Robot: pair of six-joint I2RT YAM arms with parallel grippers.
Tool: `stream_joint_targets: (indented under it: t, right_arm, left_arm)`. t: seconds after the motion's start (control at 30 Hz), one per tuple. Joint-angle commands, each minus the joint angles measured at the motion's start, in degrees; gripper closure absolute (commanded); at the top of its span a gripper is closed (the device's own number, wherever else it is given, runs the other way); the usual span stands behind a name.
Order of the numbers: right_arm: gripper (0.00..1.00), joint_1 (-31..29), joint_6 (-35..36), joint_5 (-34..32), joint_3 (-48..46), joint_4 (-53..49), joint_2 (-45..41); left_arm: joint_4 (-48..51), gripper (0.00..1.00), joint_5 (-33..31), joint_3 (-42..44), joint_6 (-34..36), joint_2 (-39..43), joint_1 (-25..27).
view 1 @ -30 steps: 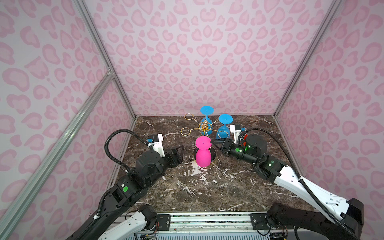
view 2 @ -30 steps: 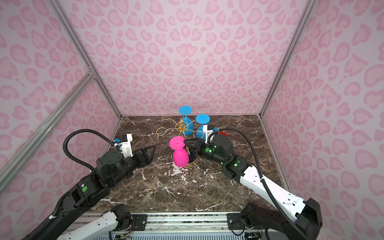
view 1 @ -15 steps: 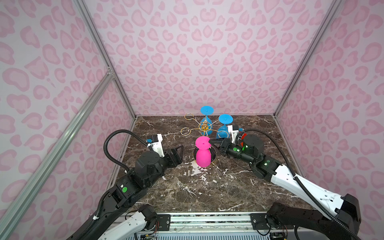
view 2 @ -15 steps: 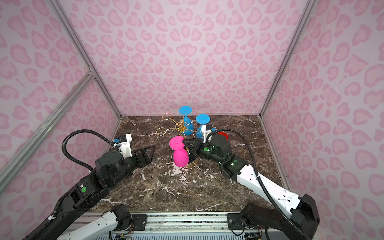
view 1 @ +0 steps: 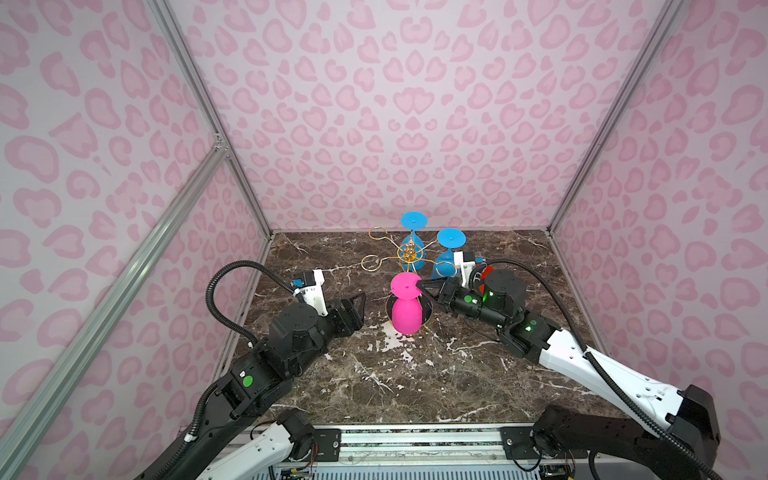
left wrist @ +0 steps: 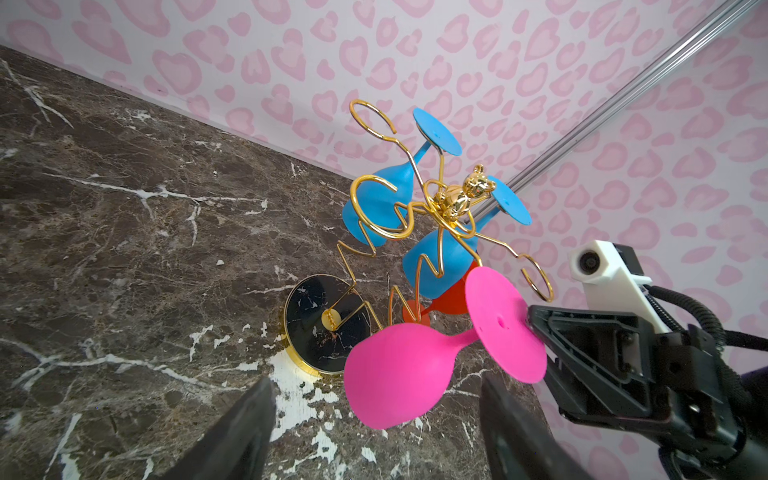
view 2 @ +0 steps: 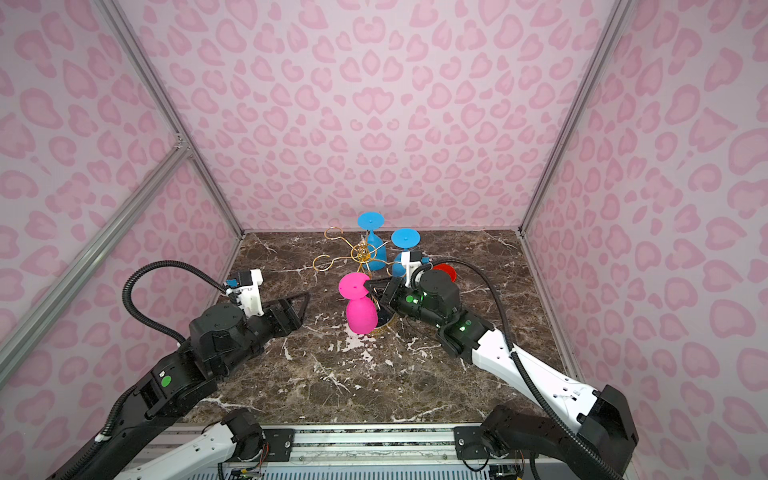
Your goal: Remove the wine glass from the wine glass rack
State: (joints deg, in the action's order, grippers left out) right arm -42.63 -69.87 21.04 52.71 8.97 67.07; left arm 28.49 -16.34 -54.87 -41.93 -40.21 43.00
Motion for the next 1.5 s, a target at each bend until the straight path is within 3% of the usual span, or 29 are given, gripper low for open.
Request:
stream_joint_targets:
  t: [0.0, 0.67, 1.03, 1.47]
  right_arm:
    - [0.82, 0.0, -0.5, 0.3, -0.4, 2.4, 0.3]
    - [1.0, -0.5, -2.4, -1.2, -0.2, 2.5, 0.0]
    - [1.0, -0.6, -8.3, -4.0, -0.1, 4.2, -0.5]
    - [1.0, -0.7, -9.8, -5.8, 0.4, 4.0, -0.6]
  left_arm:
    - [-0.1, 0.21, -0.4, 0.3, -0.3, 0.3, 0.0]
    - [0.5, 0.21, -1.0, 1.1, -0.7, 1.8, -0.1]
    - [0.8, 0.21, -1.1, 1.4, -1.1, 2.6, 0.0]
    - [1.0, 0.21, -1.6, 2.2, -1.4, 4.0, 0.0]
